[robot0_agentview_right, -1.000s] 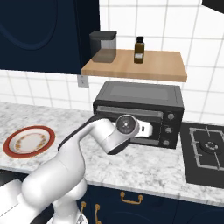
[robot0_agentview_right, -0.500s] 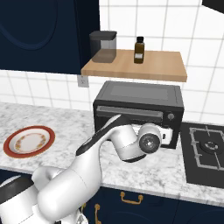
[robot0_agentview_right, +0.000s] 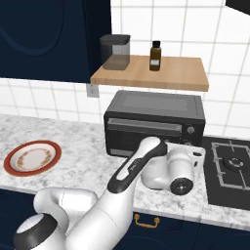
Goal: Pick up the kebab skewer and baguette bread, and place them inside the toaster oven. Close the toaster oven door and start by setting the timer.
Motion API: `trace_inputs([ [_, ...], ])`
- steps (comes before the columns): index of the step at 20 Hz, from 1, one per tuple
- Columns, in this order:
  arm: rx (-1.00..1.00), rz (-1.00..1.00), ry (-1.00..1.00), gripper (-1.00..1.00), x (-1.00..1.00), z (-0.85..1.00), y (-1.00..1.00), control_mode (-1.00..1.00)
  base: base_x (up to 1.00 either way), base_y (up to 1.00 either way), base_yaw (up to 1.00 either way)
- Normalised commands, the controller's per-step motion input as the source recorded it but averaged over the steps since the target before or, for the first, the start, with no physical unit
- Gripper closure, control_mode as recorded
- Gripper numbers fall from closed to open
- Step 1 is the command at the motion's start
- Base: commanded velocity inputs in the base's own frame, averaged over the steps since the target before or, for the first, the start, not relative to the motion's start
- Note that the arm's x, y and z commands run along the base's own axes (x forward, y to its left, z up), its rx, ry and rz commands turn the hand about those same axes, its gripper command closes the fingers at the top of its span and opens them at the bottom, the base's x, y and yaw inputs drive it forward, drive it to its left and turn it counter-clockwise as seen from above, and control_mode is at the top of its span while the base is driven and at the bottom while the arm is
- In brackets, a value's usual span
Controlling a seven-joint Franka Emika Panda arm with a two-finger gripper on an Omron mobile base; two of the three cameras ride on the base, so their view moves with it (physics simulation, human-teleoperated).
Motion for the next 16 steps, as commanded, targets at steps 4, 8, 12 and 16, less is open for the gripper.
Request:
trace_inputs([
  [4, 0.0, 0.0, -0.2, -1.0, 0.04, 0.13, -0.34, -1.0, 0.0, 0.0, 0.0],
  [8, 0.0, 0.0, -0.12, -1.0, 0.03, 0.12, -0.28, -1.0, 0.0, 0.0, 0.0],
  [12, -0.04, 0.0, -0.03, -1.0, 0.16, 0.07, -0.11, -1.0, 0.0, 0.0, 0.0],
  [16, -0.1, 0.0, 0.0, -1.0, 0.35, 0.0, -0.01, -1.0, 0.0, 0.0, 0.0],
])
